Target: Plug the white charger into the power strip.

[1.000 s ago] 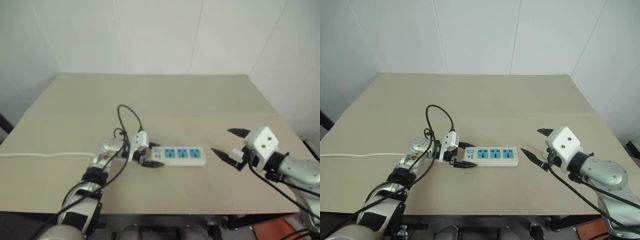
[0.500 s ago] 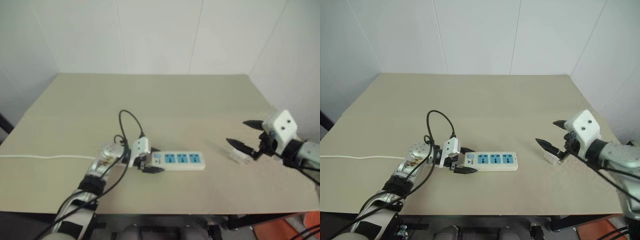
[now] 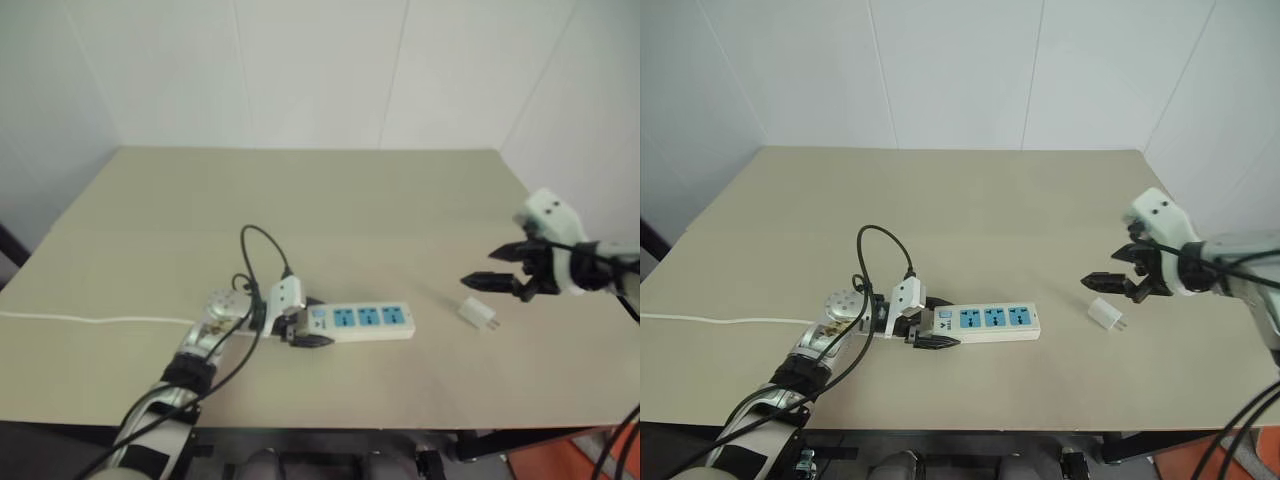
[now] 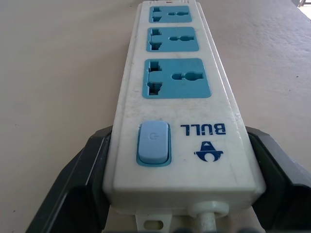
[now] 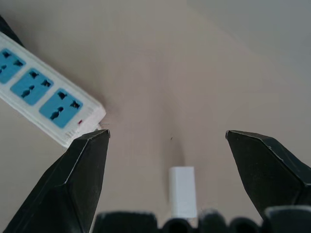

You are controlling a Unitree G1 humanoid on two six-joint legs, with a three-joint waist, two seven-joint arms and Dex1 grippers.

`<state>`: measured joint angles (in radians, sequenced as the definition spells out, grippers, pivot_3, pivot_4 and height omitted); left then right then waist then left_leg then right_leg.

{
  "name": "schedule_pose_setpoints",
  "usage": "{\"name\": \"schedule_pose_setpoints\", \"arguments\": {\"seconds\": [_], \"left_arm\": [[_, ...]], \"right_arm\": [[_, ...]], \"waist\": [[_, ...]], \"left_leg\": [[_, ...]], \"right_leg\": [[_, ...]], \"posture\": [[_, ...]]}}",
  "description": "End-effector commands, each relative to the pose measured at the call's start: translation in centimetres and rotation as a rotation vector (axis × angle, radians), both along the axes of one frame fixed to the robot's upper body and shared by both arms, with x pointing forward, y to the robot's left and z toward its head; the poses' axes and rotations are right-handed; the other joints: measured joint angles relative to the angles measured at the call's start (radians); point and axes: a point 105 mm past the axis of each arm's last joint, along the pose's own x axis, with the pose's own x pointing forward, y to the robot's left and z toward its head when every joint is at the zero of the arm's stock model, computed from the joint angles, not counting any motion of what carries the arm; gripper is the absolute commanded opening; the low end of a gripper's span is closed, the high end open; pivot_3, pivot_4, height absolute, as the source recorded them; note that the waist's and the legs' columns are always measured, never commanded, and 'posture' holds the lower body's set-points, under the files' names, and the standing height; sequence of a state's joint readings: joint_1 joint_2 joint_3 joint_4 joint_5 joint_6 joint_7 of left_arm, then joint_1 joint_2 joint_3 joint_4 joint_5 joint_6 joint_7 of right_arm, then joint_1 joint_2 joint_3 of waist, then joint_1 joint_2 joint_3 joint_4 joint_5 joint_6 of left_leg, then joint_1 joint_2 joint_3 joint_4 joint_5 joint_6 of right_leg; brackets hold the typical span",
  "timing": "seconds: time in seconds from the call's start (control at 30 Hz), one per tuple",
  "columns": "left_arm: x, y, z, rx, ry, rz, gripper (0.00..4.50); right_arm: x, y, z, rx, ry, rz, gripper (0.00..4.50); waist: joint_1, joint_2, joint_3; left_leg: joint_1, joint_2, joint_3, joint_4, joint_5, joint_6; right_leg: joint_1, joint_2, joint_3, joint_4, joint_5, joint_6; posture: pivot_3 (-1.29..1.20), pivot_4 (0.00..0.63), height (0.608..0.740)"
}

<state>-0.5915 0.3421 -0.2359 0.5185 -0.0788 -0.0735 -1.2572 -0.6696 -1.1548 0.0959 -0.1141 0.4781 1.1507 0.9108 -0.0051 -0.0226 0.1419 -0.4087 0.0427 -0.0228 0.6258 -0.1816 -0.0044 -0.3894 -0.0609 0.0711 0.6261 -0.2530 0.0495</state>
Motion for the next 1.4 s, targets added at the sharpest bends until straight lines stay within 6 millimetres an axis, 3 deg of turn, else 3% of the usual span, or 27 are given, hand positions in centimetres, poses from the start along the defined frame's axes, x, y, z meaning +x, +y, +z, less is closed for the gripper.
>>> {"name": "schedule_pose_setpoints", "arguments": {"seconds": [0.03,0.73,1.33,1.4], "left_arm": [[-0.5,-0.7,-1.0,0.041,0.005,-0.036,3.3],[-2.2,-1.6,-1.9,0.056,0.022,-0.119,3.3],[-2.3,-1.1,-1.7,0.056,0.025,-0.08,3.3],[-2.4,-1.0,-1.7,0.056,0.025,-0.078,3.3]], "right_arm": [[0.9,-0.9,-0.2,-0.072,0.071,-0.065,4.5],[2.6,-1.0,-5.3,-0.258,0.262,0.007,4.5],[4.0,-1.4,-8.5,-0.341,0.356,0.053,4.5],[4.1,-1.3,-8.5,-0.341,0.359,0.058,4.12]], "waist": [[0.001,0.001,0.0],[0.005,0.003,-0.001],[0.0,0.003,-0.002],[-0.001,0.004,-0.002]], "left_leg": [[0.0,0.0,0.0,0.0,0.0,0.0],[-0.001,0.0,0.0,0.001,0.0,0.0],[0.0,0.0,0.0,0.001,0.0,0.0],[0.001,0.0,0.0,0.001,0.0,0.0]], "right_leg": [[0.0,0.0,0.0,0.0,0.0,0.0],[-0.001,0.0,0.0,0.001,0.0,0.0],[-0.001,0.001,0.0,0.002,0.0,0.0],[0.0,0.001,0.0,0.002,0.0,0.0]], "posture": [[0.0,0.15,0.74],[0.0,0.15,0.74],[0.0,0.15,0.74],[0.0,0.15,0.74]]}}
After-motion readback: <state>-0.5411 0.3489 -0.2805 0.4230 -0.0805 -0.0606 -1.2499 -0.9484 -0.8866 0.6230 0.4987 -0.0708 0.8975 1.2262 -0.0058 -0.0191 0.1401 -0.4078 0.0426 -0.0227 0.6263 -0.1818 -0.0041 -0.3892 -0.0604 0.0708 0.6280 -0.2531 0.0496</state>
